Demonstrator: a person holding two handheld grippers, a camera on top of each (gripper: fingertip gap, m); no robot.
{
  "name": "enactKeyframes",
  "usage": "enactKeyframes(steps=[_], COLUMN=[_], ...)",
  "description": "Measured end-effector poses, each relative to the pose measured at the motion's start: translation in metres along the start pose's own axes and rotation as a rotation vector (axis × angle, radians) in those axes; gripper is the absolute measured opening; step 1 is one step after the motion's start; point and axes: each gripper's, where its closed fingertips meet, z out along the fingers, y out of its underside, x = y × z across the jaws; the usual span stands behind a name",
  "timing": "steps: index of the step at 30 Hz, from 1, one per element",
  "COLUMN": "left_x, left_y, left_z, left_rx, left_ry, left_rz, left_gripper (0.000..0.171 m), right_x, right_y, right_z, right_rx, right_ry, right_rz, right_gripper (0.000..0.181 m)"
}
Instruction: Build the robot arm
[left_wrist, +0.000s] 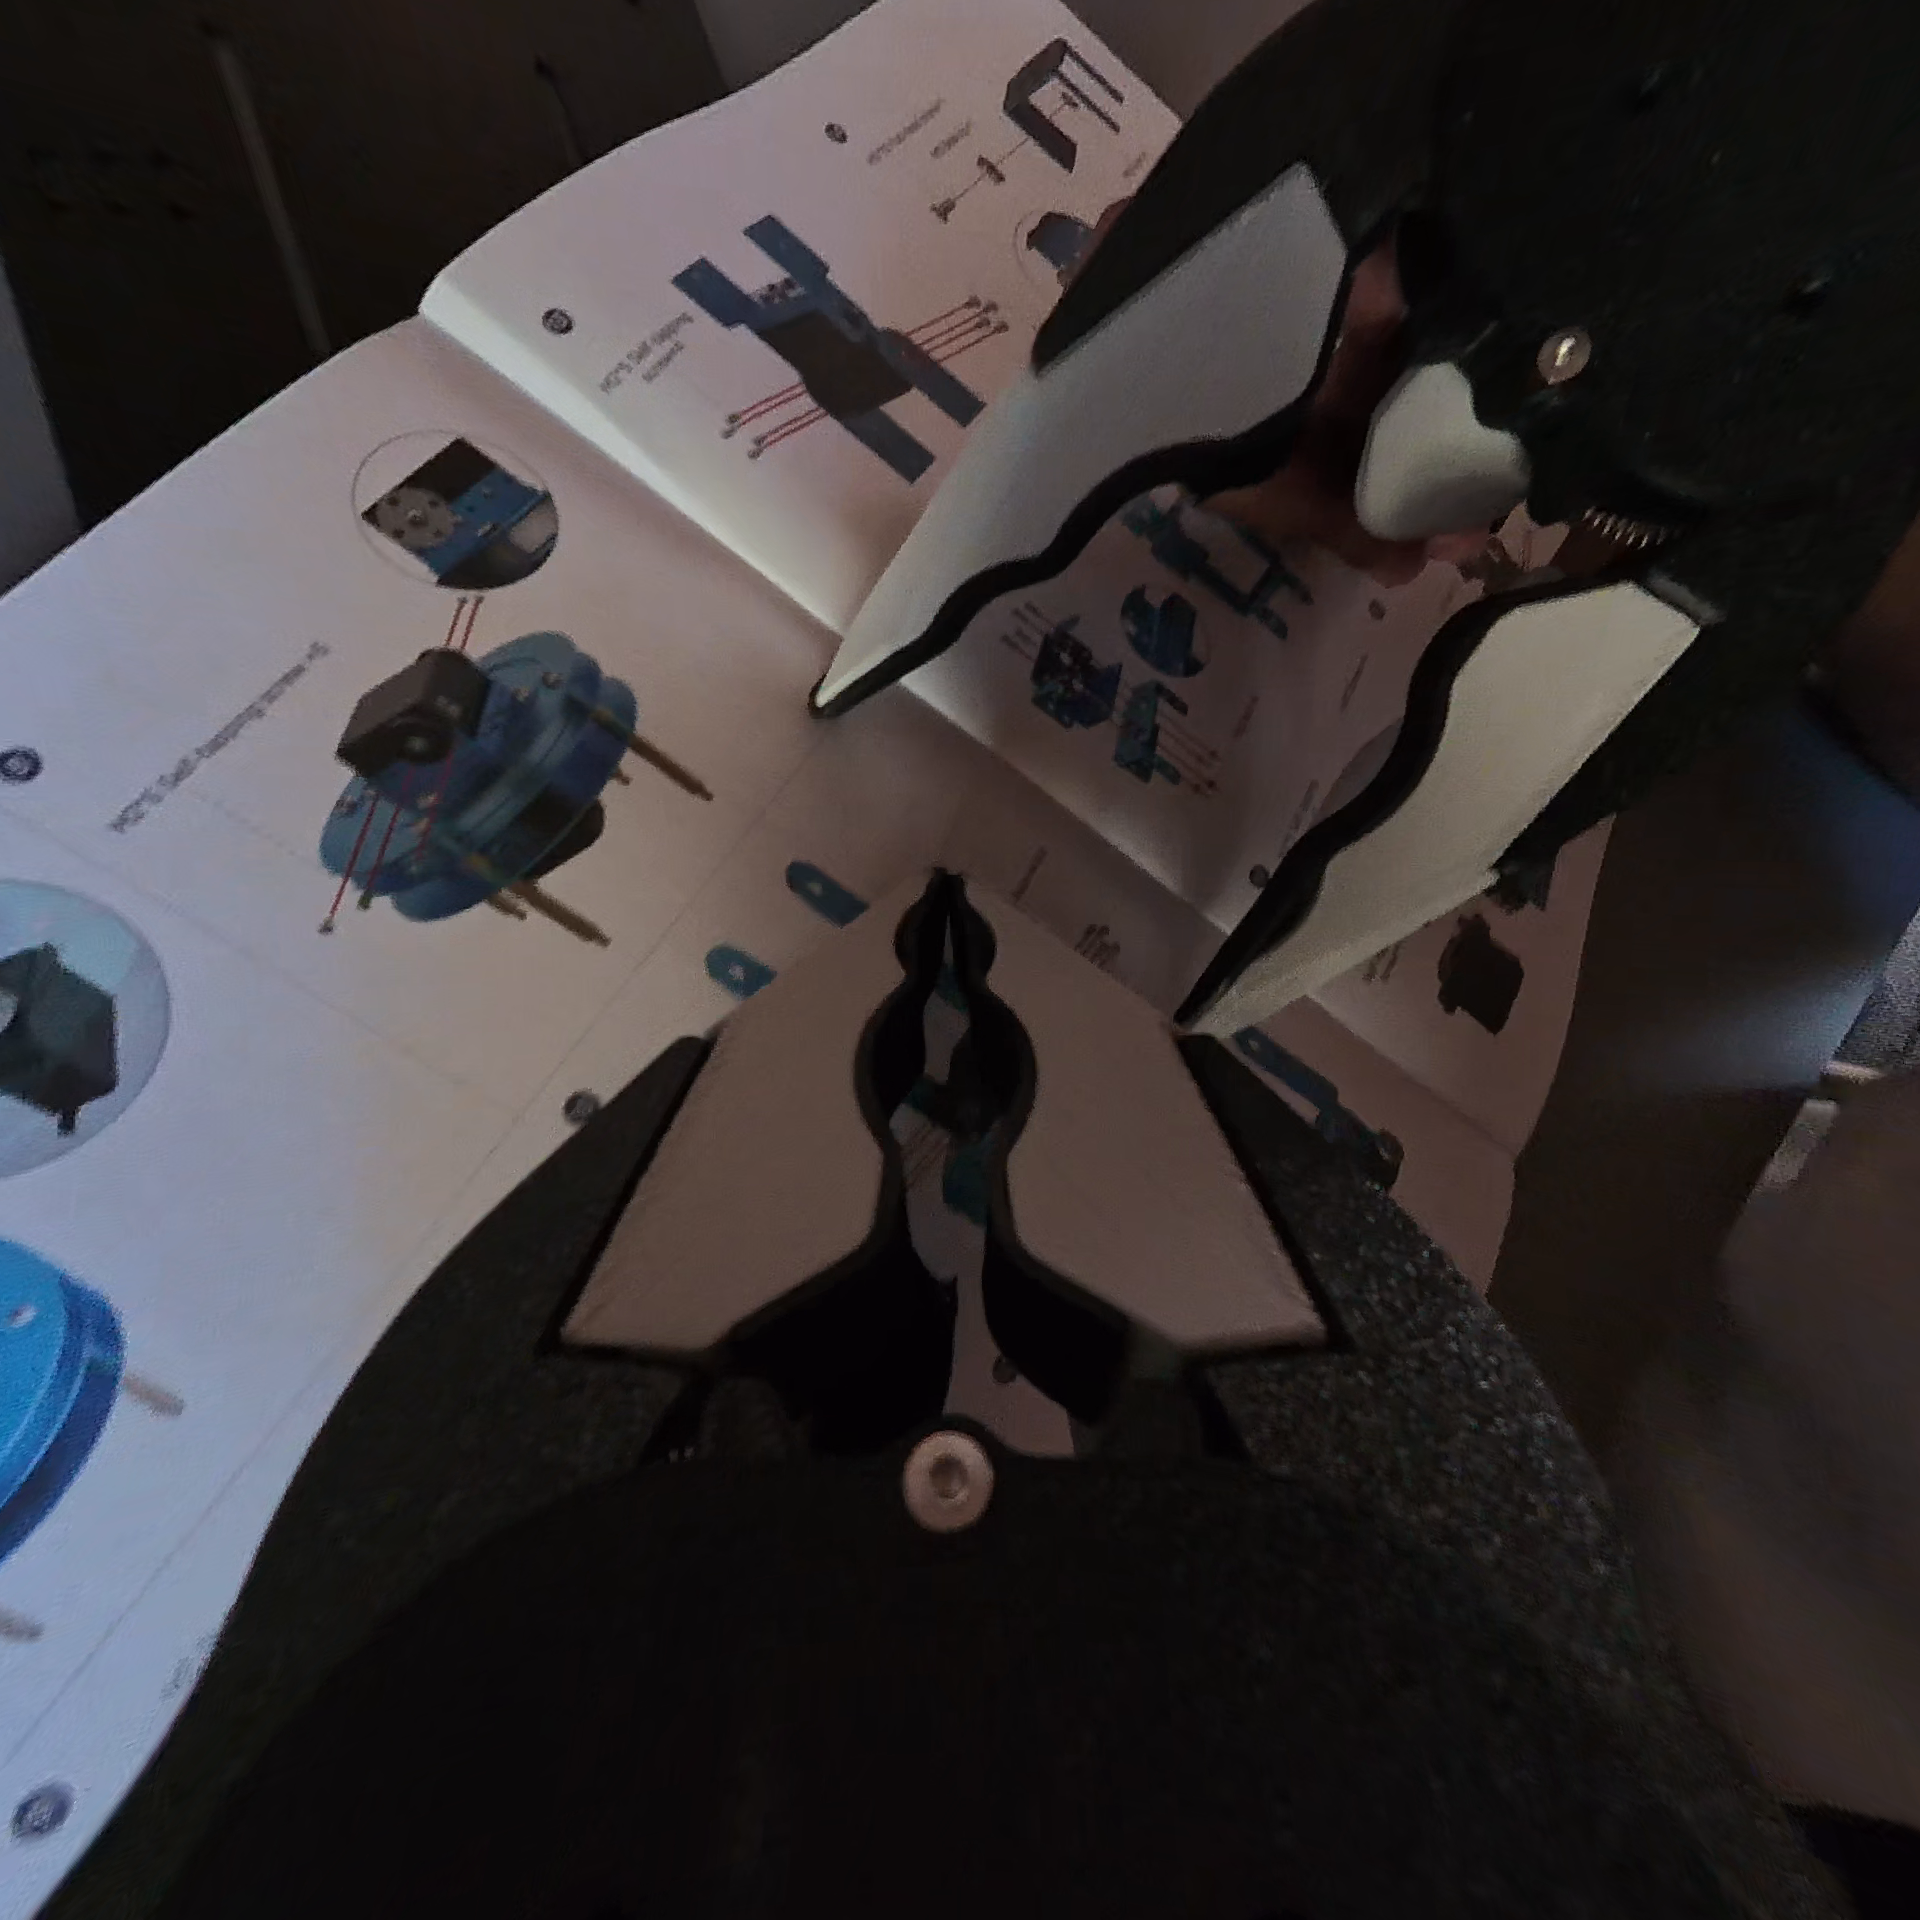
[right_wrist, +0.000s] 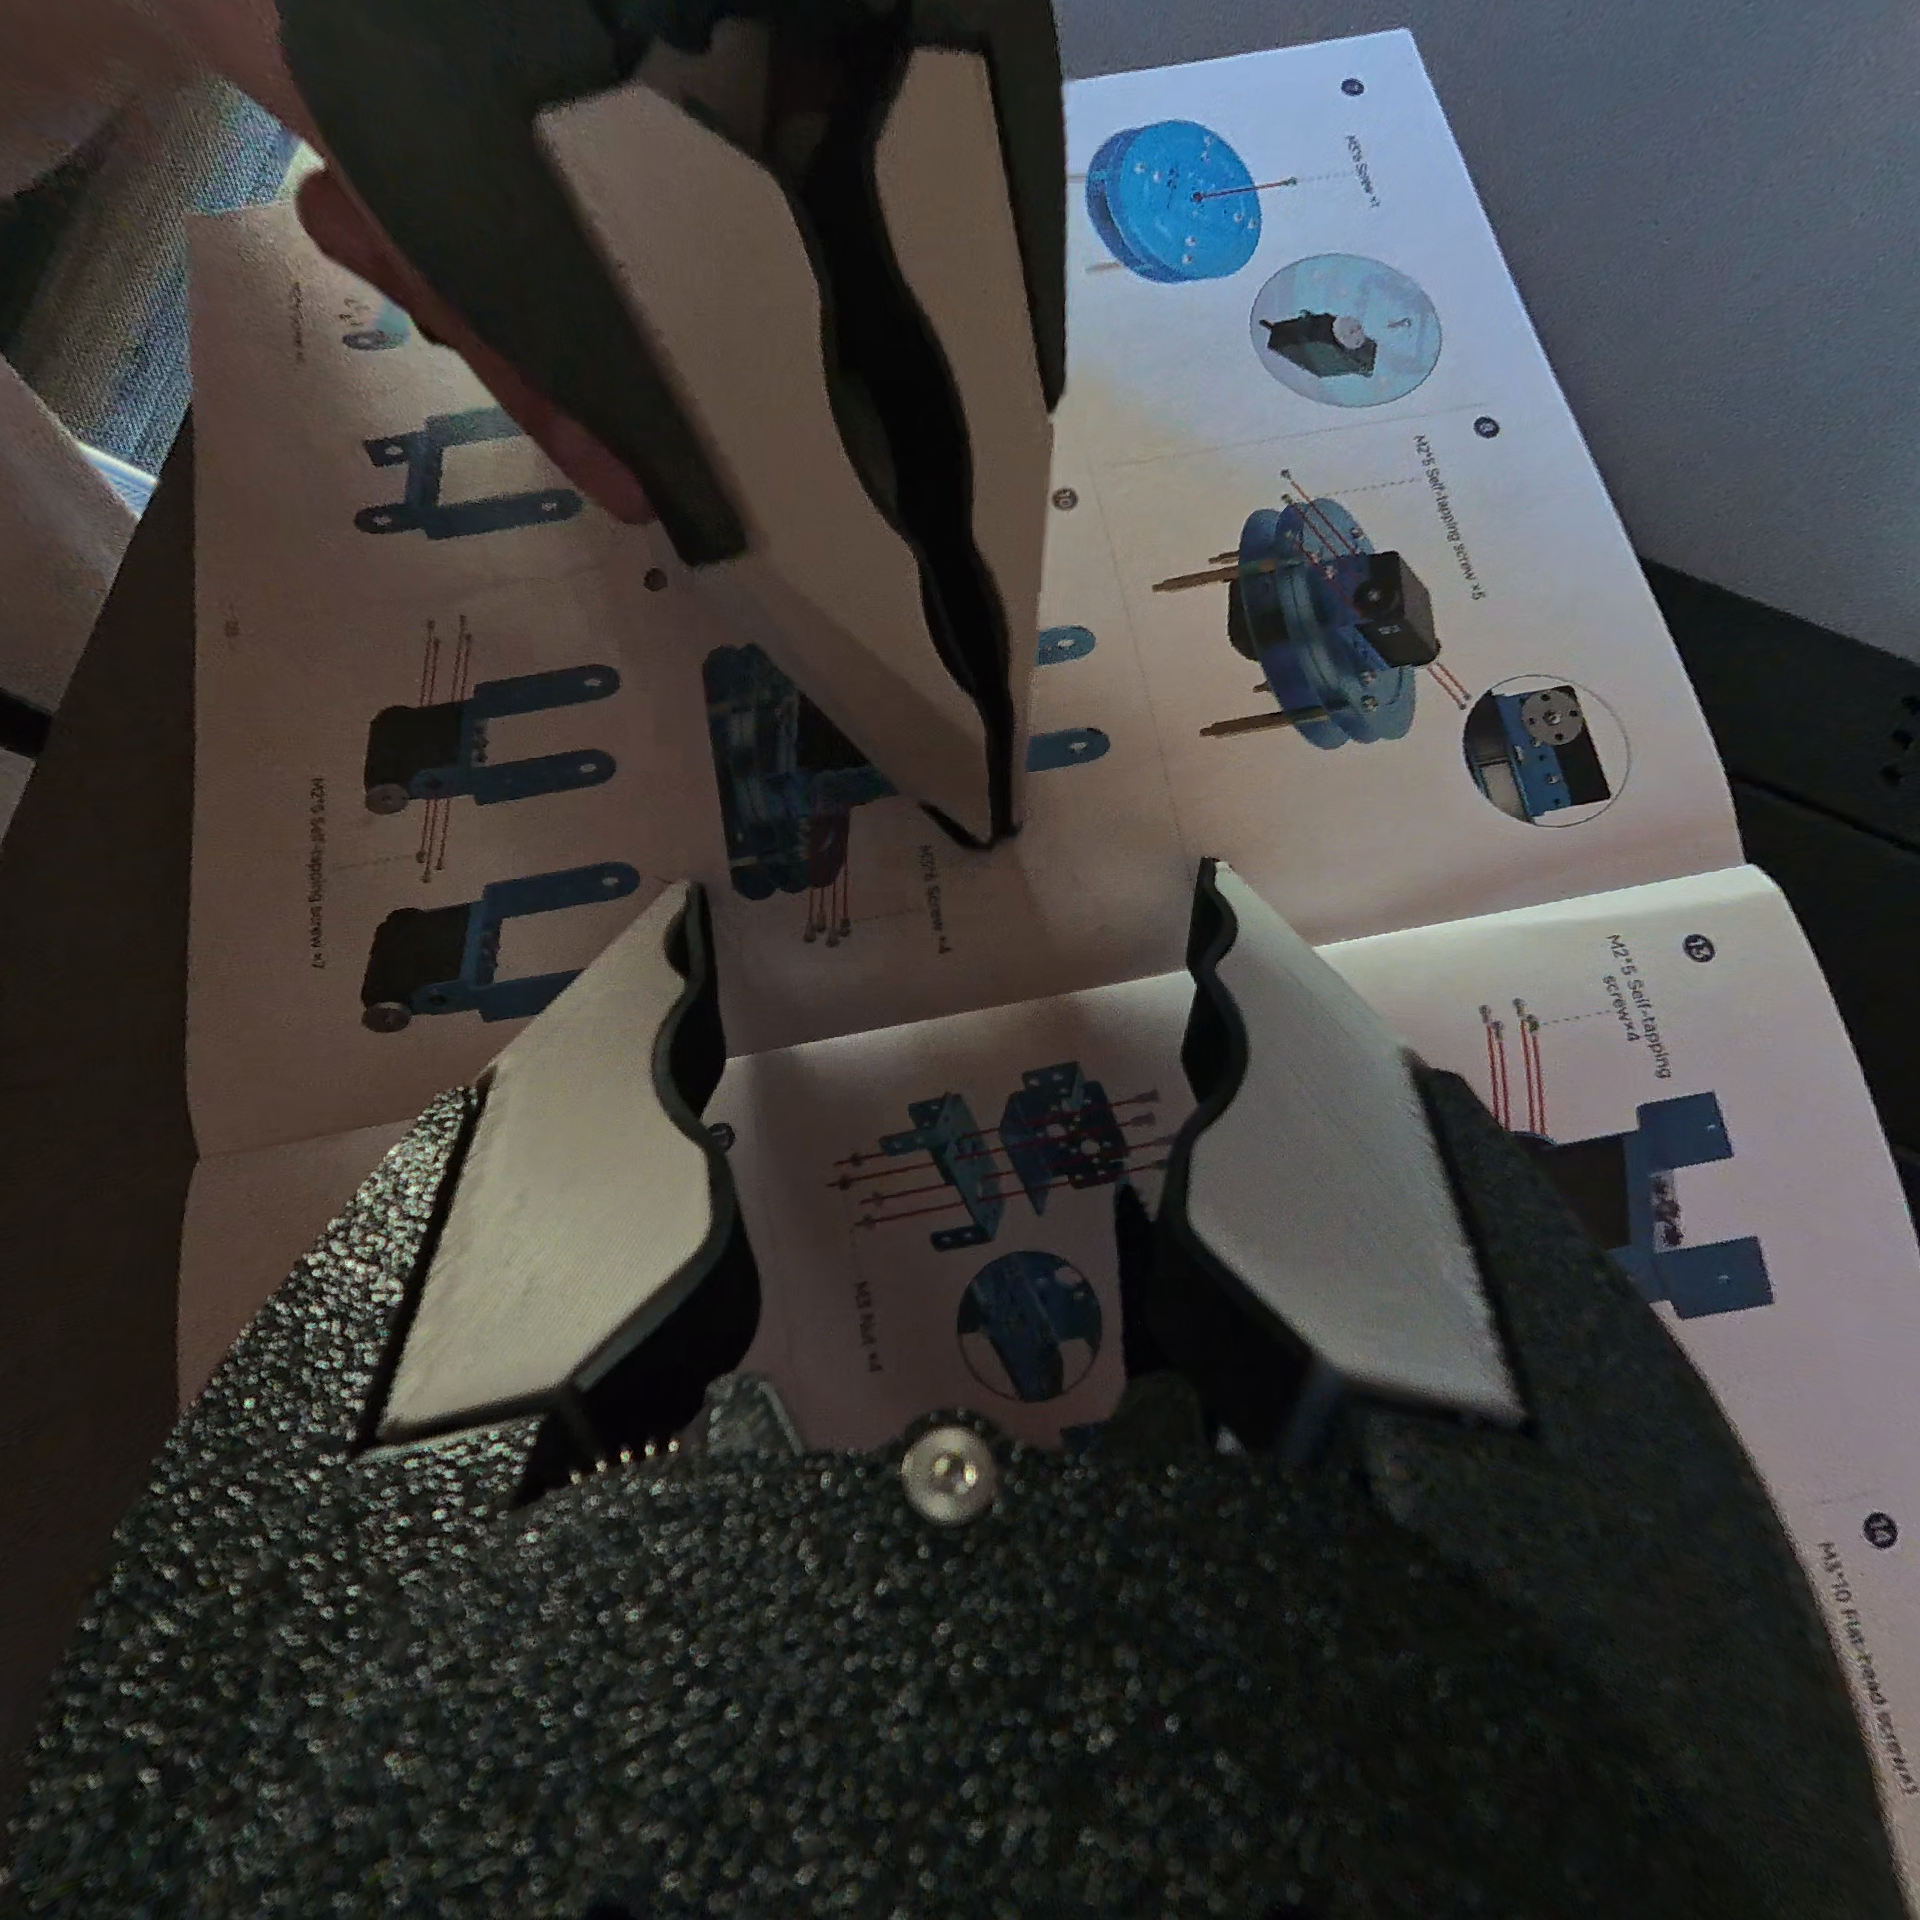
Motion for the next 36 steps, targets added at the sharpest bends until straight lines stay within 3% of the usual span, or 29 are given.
enactKeyframes(steps=[6,9,11,14,17,20,29,36], left_x=[-0.025,-0.061,-0.088,-0.107,-0.114,-0.099,-0.086,-0.103], left_y=[0.032,0.043,0.036,0.014,0.022,0.029,0.024,0.043], left_z=[-0.046,-0.076,-0.099,-0.122,-0.125,-0.125,-0.125,-0.129], left_rx=[-0.006,-0.002,0.076,0.249,0.179,0.107,0.127,0.013], left_ry=[-0.033,-0.196,-0.313,-0.322,-0.329,-0.283,-0.25,-0.362], left_rz=[-0.121,-0.14,-0.113,-0.138,-0.185,-0.201,-0.229,-0.178], left_gripper=[0.0,0.0,0.0,0.004,0.016,0.026,0.029,0.029], right_x=[0.0,0.001,0.001,0.001,0.002,0.001,0.001,0.004], right_y=[0.0,-0.001,-0.001,-0.001,-0.001,-0.001,-0.002,-0.003], right_z=[-0.001,-0.001,-0.001,-0.001,-0.002,-0.001,-0.002,-0.003], right_rx=[0.011,0.015,0.018,0.02,0.025,0.024,0.033,0.043], right_ry=[0.0,0.0,0.001,0.005,0.001,0.009,0.005,0.003], right_rz=[0.008,0.011,0.013,0.014,0.022,0.017,0.025,0.052], right_gripper=[0.09,0.09,0.089,0.089,0.087,0.087,0.086,0.079])
